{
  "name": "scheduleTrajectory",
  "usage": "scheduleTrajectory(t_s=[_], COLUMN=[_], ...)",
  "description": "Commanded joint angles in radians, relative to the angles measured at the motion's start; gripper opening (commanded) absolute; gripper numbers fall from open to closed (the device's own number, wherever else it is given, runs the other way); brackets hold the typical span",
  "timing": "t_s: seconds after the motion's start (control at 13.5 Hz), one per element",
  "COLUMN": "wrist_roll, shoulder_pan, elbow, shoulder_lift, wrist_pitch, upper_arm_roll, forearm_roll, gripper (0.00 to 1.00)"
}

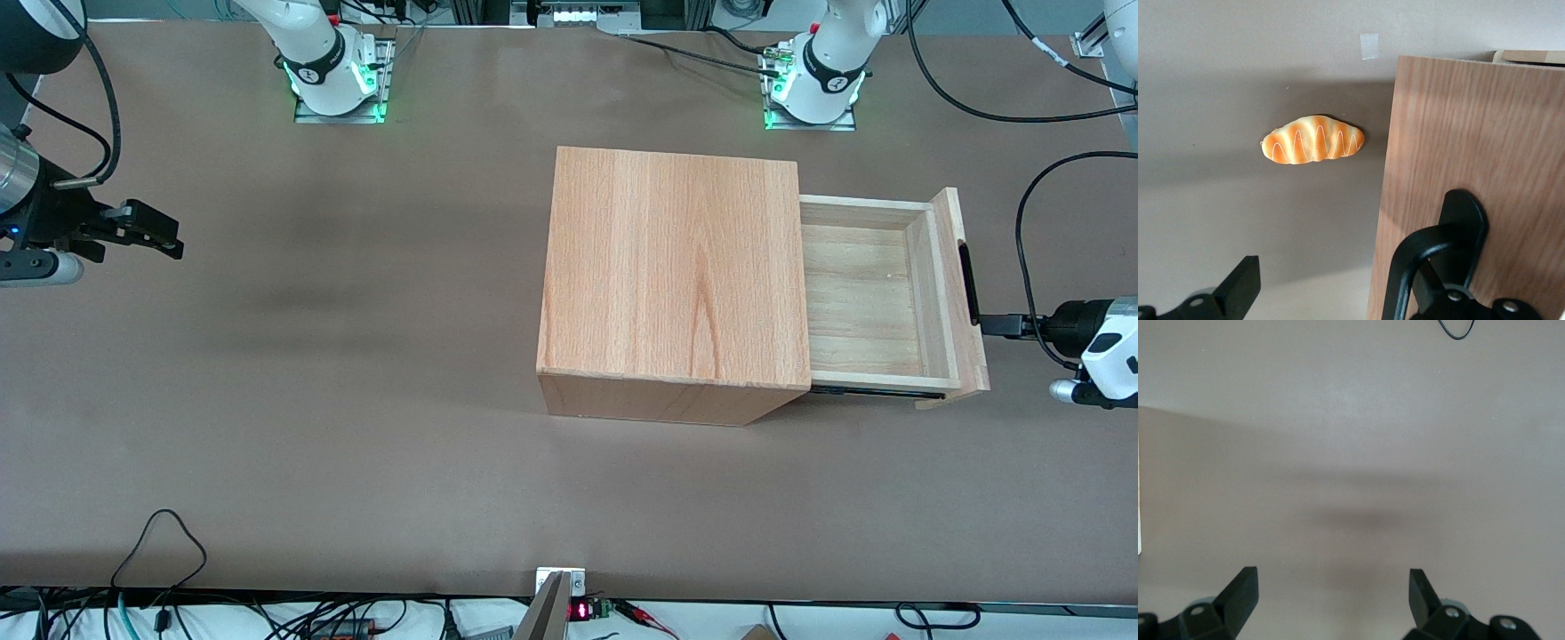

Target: Open top drawer with left arm

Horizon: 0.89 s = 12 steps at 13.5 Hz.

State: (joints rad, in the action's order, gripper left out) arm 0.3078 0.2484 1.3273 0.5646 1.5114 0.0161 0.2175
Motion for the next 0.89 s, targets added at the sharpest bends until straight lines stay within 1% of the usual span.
scheduleTrajectory(t_s=[0.0,0.44,0.59,0.81], wrist_roll=[-0.004,-0.006,-0.006,-0.007], shoulder_pan=[0.011,0.011,0.009,0.009], elbow=[-0.040,-0.040,-0.048,-0.138], shoulder_lift=[0.020,-0.009,-0.009,-0.009], wrist_pitch=[-0.039,-0.050,-0.077,-0.154], upper_arm_roll=[-0.005,-0.001,-0.001,0.004], forearm_roll=[0.016,0.008,0.008,0.005], gripper=[1.00,1.00,1.00,1.00])
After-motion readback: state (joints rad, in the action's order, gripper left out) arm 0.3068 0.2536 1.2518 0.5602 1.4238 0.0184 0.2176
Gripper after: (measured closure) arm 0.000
